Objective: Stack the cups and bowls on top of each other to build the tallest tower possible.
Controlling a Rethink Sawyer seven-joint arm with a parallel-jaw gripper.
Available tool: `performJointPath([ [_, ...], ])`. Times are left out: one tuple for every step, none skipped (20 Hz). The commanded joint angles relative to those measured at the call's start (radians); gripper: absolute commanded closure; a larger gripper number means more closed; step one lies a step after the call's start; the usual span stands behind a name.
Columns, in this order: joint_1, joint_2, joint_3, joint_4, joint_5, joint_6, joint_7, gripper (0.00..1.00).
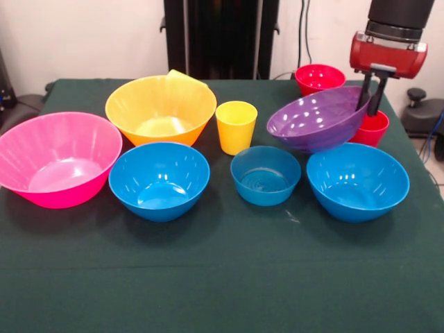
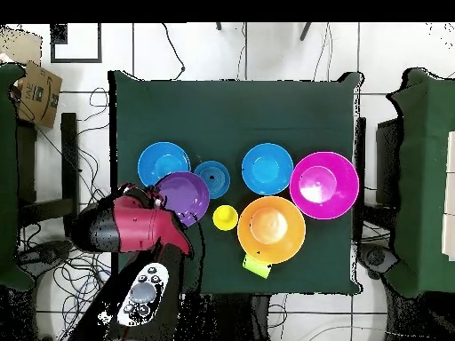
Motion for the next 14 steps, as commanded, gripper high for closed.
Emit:
performJointPath([
  [-0.163,-0.049,0.19,0.04,0.019,0.295,0.017,1.0],
  [-0.169,-0.045,0.197,0.046,0.018,0.283,0.015,1.0],
  [-0.172,-0.042,0.2,0.046,0.015,0.28,0.017,1.0],
  [-0.171,-0.04,0.199,0.038,0.01,0.287,0.023,1.0],
  [-0.169,-0.034,0.196,0.024,0.005,0.296,0.026,1.0],
  [-0.165,-0.032,0.193,0.009,0.0,0.311,0.031,1.0],
  [-0.159,-0.026,0.186,-0.017,-0.005,0.333,0.039,1.0],
  [-0.156,-0.016,0.184,-0.041,-0.008,0.346,0.044,1.0],
  [-0.152,-0.006,0.182,-0.065,-0.012,0.359,0.048,1.0],
  [-0.153,0.005,0.184,-0.083,-0.013,0.365,0.051,1.0],
  [-0.152,0.019,0.186,-0.104,-0.013,0.368,0.053,1.0],
  [-0.151,0.033,0.188,-0.125,-0.013,0.371,0.055,1.0],
  [-0.148,0.051,0.187,-0.149,-0.014,0.37,0.058,1.0],
  [-0.146,0.06,0.187,-0.161,-0.015,0.369,0.06,1.0],
])
